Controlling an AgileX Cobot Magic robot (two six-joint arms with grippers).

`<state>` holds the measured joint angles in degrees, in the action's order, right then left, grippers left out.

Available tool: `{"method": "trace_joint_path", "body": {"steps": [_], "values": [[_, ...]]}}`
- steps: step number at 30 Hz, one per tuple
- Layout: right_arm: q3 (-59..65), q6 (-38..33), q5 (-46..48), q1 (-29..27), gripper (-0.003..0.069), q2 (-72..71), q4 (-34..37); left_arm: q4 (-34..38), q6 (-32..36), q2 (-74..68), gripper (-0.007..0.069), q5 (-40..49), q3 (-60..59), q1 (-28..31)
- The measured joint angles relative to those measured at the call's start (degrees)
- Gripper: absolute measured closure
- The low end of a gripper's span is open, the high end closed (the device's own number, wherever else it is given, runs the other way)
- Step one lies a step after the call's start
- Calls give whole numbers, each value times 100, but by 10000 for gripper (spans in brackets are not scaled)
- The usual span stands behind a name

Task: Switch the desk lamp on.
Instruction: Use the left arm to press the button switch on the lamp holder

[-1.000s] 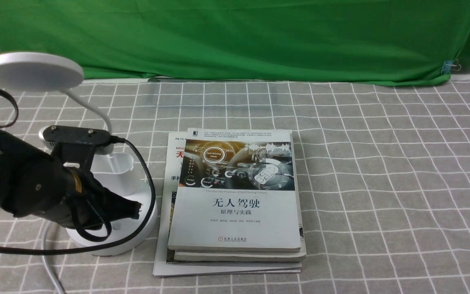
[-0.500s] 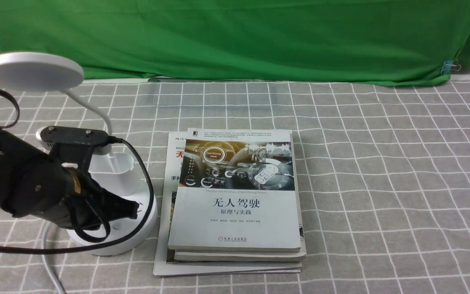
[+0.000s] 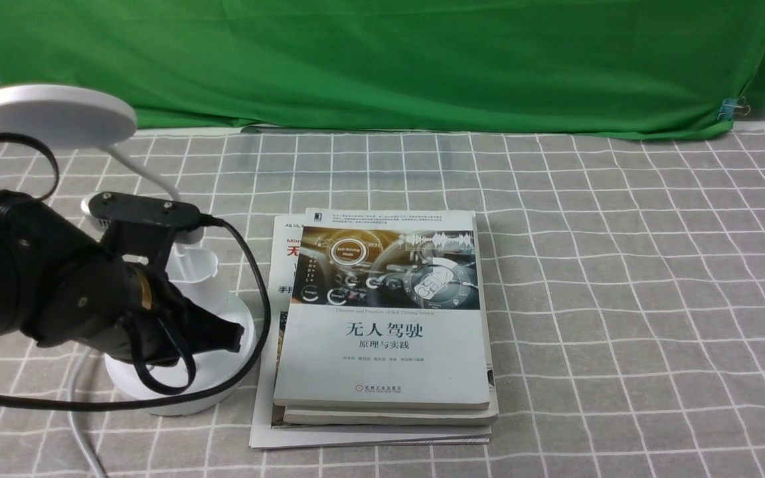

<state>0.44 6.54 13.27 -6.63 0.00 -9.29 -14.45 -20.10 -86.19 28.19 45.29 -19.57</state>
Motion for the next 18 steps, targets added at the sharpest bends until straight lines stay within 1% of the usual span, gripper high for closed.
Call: {"method": "trace_joint_path", "body": {"steps": [8, 18], "values": [[0, 0, 0, 0, 414, 0, 0, 138, -39, -270, 606, -75, 4, 0], [0, 1, 0, 0, 414, 0, 0, 110, 21, -441, 606, -238, 52, 0]]}}
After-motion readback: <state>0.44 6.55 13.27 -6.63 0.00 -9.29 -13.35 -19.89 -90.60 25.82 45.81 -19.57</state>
